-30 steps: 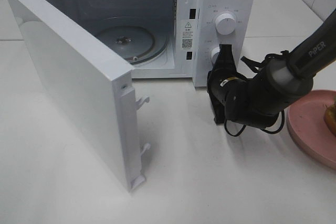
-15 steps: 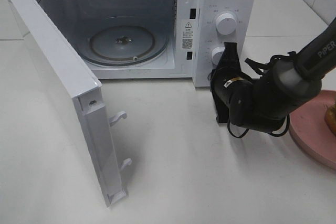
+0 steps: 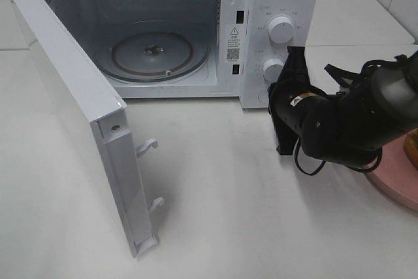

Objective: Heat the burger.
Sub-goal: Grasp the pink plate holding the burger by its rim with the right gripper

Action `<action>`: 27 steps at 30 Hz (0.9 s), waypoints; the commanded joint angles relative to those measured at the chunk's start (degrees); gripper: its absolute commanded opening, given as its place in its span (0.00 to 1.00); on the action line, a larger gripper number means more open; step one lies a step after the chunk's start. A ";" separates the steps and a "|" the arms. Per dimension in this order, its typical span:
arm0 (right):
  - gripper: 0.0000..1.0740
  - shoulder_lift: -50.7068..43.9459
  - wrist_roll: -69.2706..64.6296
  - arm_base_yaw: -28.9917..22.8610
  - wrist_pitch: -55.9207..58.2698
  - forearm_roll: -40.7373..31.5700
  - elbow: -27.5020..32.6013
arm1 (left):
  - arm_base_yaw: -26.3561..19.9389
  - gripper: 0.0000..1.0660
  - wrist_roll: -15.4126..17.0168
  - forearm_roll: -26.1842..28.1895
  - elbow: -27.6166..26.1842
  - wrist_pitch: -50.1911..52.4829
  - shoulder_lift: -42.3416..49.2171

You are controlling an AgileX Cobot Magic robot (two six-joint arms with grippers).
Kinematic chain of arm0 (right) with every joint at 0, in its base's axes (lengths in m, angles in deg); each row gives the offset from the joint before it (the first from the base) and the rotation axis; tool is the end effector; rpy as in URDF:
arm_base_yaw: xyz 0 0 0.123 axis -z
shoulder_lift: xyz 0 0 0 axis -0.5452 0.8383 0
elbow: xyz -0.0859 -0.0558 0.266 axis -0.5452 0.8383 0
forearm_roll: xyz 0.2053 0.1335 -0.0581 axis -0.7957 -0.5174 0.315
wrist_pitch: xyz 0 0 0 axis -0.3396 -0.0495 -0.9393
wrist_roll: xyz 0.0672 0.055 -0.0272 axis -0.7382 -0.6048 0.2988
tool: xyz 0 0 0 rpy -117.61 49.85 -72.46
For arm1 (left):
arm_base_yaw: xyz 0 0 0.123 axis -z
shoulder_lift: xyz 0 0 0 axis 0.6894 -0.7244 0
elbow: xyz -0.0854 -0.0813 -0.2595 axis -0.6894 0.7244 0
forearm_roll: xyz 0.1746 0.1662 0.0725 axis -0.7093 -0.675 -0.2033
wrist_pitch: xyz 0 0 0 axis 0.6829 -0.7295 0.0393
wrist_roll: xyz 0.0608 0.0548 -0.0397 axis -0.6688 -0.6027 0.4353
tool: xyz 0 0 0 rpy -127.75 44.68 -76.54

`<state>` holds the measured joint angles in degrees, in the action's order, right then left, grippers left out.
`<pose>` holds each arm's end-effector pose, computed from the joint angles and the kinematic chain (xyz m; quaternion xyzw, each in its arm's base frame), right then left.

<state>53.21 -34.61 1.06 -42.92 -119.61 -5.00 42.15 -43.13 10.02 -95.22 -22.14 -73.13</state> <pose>0.3150 0.1470 0.1098 0.5878 0.5806 0.4153 0.3807 -0.0052 -0.0169 0.2800 0.0441 0.8415 -0.0682 0.5342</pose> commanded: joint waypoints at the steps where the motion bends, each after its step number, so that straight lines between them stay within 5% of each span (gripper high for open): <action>1: 0.01 -2.69 1.55 -0.17 2.12 0.46 2.75 | 0.00 0.97 -0.06 0.06 0.11 0.40 1.26; 13: 0.03 -16.33 11.46 -0.06 11.80 2.69 11.80 | 0.00 0.97 -0.06 0.06 0.11 0.40 1.26; 27: 0.04 -25.50 39.48 0.63 30.42 2.64 11.97 | 0.00 0.97 -0.06 0.06 0.11 0.40 1.26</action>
<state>28.92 0.06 1.29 -15.54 -117.61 6.86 42.15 -43.13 10.02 -95.22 -22.14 -73.13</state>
